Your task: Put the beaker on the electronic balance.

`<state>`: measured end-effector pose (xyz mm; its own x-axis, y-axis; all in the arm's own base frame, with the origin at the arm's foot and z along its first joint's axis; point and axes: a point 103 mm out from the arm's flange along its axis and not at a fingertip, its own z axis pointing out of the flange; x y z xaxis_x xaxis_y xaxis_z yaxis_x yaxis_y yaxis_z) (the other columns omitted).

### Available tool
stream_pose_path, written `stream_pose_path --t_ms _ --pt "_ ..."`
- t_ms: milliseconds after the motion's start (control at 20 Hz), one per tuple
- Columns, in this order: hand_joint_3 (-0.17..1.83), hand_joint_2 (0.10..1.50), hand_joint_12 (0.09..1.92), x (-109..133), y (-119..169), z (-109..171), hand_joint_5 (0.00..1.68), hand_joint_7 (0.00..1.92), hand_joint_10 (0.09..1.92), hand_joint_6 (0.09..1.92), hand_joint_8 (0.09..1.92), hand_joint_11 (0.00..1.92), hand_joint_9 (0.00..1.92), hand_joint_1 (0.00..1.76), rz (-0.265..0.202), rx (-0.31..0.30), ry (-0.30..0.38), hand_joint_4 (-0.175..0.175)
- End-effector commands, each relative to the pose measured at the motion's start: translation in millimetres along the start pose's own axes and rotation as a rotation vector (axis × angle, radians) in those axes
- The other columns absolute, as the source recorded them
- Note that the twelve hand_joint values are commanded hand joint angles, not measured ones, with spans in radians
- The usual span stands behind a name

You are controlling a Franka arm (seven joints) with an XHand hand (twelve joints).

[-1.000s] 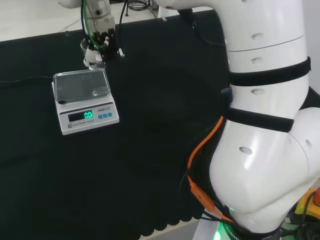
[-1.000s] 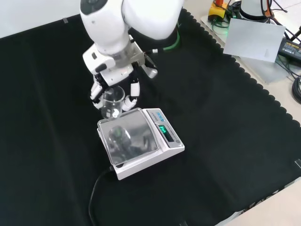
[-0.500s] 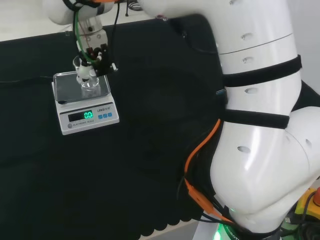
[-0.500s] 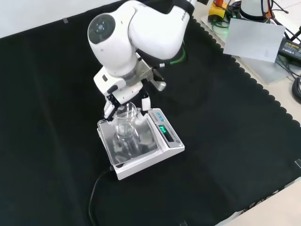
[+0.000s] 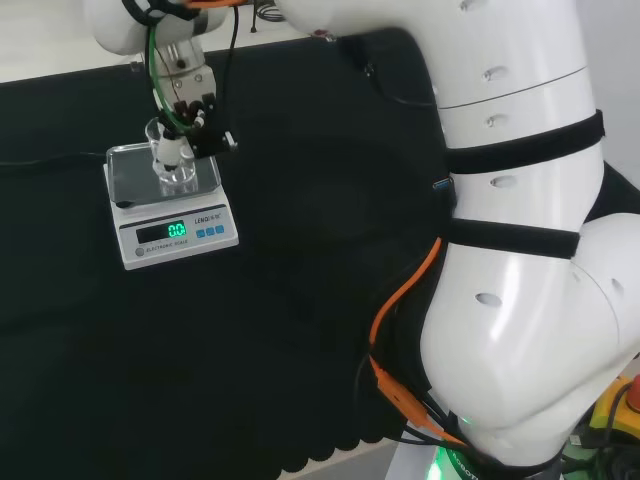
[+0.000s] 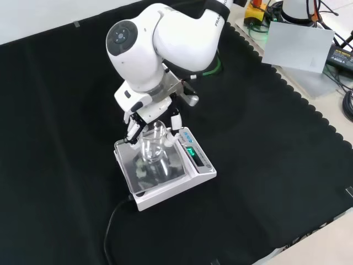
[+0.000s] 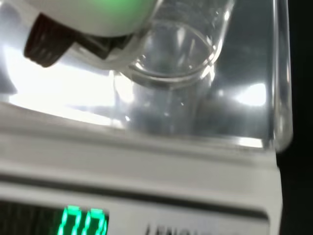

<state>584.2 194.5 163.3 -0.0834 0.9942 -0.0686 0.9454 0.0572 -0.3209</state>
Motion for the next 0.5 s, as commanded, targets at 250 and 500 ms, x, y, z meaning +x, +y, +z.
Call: stream_pose_path --t_ms 250,500 --pt "0.62 0.47 1.32 3 5 0 0.27 0.48 0.79 0.34 0.81 0.57 0.83 0.88 -0.052 0.047 0.030 -0.034" --pt "0.57 0.48 1.38 16 10 -13 0.22 0.30 0.84 0.12 0.79 0.41 0.62 0.84 -0.038 0.054 -0.010 -0.024"
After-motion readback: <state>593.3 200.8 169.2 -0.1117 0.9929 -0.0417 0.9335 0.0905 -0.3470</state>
